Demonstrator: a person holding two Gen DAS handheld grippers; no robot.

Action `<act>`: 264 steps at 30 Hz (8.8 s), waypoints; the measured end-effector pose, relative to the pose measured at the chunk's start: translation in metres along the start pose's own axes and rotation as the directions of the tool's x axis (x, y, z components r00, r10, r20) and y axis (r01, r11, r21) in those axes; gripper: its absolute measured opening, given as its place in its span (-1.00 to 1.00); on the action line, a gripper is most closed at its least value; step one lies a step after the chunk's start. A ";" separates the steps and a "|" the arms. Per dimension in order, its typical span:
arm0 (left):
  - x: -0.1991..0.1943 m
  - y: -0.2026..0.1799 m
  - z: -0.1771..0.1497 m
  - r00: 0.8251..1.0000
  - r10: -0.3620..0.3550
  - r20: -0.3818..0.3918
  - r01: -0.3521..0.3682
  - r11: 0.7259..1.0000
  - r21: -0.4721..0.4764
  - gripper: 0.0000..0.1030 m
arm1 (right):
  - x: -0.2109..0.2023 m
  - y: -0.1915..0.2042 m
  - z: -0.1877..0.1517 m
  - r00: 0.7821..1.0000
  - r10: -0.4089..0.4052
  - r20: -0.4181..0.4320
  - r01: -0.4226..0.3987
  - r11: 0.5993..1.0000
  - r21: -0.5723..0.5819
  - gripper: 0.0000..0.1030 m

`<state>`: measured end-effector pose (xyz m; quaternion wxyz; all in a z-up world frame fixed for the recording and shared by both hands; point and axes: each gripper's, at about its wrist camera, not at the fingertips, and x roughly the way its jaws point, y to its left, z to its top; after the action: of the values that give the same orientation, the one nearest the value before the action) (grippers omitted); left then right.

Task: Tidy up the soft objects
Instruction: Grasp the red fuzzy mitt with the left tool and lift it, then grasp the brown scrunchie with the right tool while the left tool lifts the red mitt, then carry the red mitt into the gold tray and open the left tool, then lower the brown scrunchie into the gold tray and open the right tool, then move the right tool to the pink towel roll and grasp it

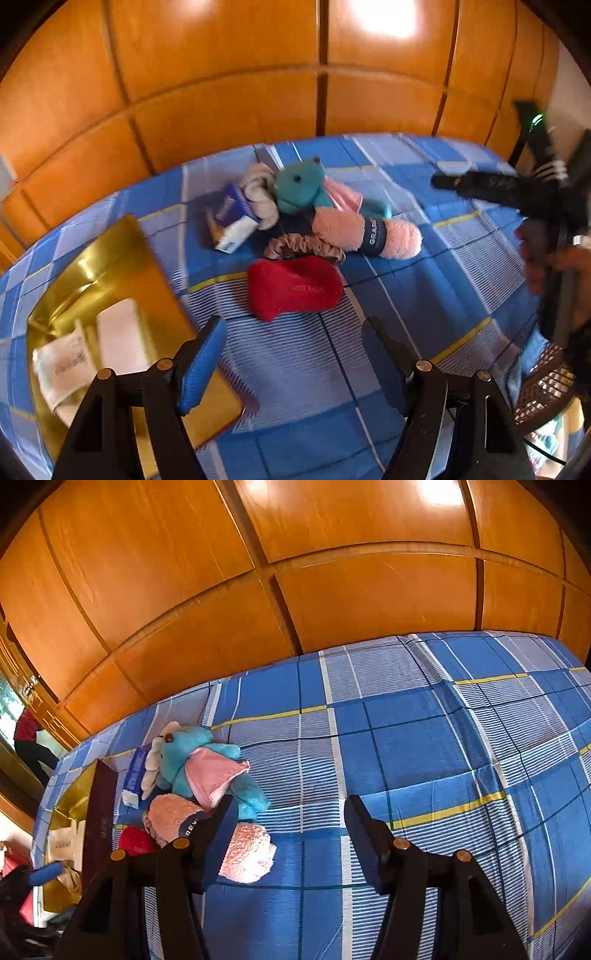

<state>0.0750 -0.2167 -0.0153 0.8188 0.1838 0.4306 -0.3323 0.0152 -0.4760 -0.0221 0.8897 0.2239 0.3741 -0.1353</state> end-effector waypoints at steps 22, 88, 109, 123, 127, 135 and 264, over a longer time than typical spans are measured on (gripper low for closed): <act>0.097 -0.002 0.023 0.991 0.059 -0.119 -0.068 0.995 -0.070 -0.33 | -0.003 0.004 0.001 0.999 0.049 0.008 -0.049 0.999 0.003 0.17; 0.040 -0.030 -0.068 0.981 -0.170 0.093 0.182 0.974 -0.136 -0.37 | 0.038 0.057 -0.065 0.915 -0.005 -0.404 -0.162 0.912 -0.377 -0.79; -0.041 -0.009 -0.063 0.975 -0.067 0.213 0.110 0.974 -0.199 -0.37 | 0.052 0.072 -0.088 0.941 -0.080 -0.328 -0.111 0.843 -0.526 -0.77; -0.076 0.075 -0.079 0.964 -0.046 0.262 0.158 0.892 -0.423 -0.37 | 0.049 0.073 -0.092 0.947 -0.083 -0.310 -0.104 0.835 -0.540 -0.76; -0.075 0.130 -0.087 0.970 0.003 0.244 0.139 0.816 -0.561 -0.37 | 0.050 0.077 -0.094 0.949 -0.089 -0.303 -0.099 0.828 -0.552 -0.76; -0.036 0.202 -0.065 0.981 -0.013 0.196 0.148 0.704 -0.695 -0.37 | 0.049 0.079 -0.096 0.951 -0.098 -0.292 -0.092 0.814 -0.573 -0.73; -0.111 0.166 -0.182 0.918 0.391 0.067 -0.254 0.710 -0.657 0.43 | 0.018 0.276 -0.100 0.973 0.160 -0.166 -0.223 0.838 -0.498 -0.14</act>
<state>0.0401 0.0513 -0.0234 0.9166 -0.0659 0.3929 -0.0346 0.0800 -0.1895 -0.0153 0.9026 0.0227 0.4239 0.0723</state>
